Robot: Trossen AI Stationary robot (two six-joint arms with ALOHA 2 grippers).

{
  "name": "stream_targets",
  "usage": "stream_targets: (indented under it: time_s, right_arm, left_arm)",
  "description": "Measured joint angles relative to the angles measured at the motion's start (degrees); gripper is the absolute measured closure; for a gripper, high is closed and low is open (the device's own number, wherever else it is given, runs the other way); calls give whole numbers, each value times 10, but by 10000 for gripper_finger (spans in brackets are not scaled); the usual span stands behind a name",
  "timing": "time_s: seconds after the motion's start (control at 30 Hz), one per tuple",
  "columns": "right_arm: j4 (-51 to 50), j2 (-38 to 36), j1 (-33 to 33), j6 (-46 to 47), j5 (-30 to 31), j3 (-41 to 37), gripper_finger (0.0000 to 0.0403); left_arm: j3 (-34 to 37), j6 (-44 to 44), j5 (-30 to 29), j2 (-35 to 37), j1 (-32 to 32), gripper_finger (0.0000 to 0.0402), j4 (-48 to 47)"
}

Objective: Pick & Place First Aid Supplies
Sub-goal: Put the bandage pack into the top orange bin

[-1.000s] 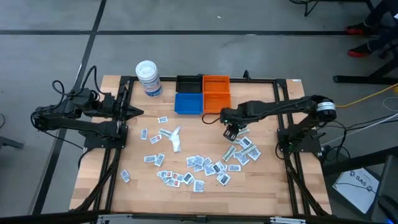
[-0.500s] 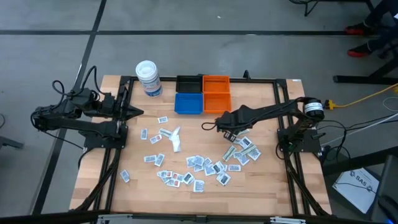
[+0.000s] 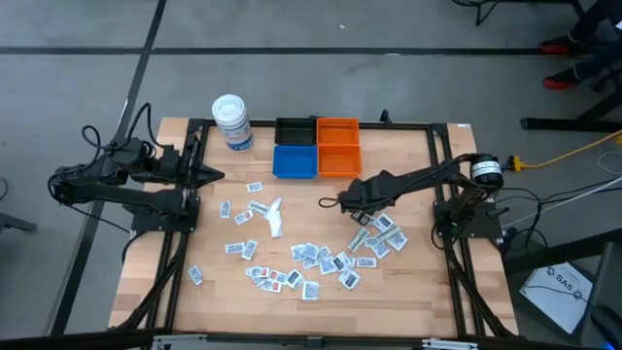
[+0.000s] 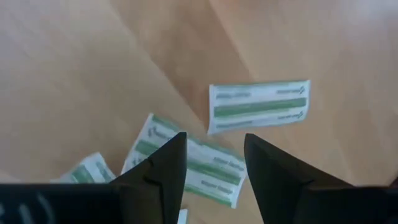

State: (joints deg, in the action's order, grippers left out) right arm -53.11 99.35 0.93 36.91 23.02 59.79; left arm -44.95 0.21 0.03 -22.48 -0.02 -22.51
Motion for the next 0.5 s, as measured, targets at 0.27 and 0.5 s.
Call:
stream_targets:
  time_s: [0.27,0.5]
  right_arm:
    - [53,0,1,-14,21,-32,242]
    - [54,1,-2,-14,57,-32,242]
  left_arm:
    - [0,0,0,0,0,398,0]
    - [0,0,0,0,0,398,0]
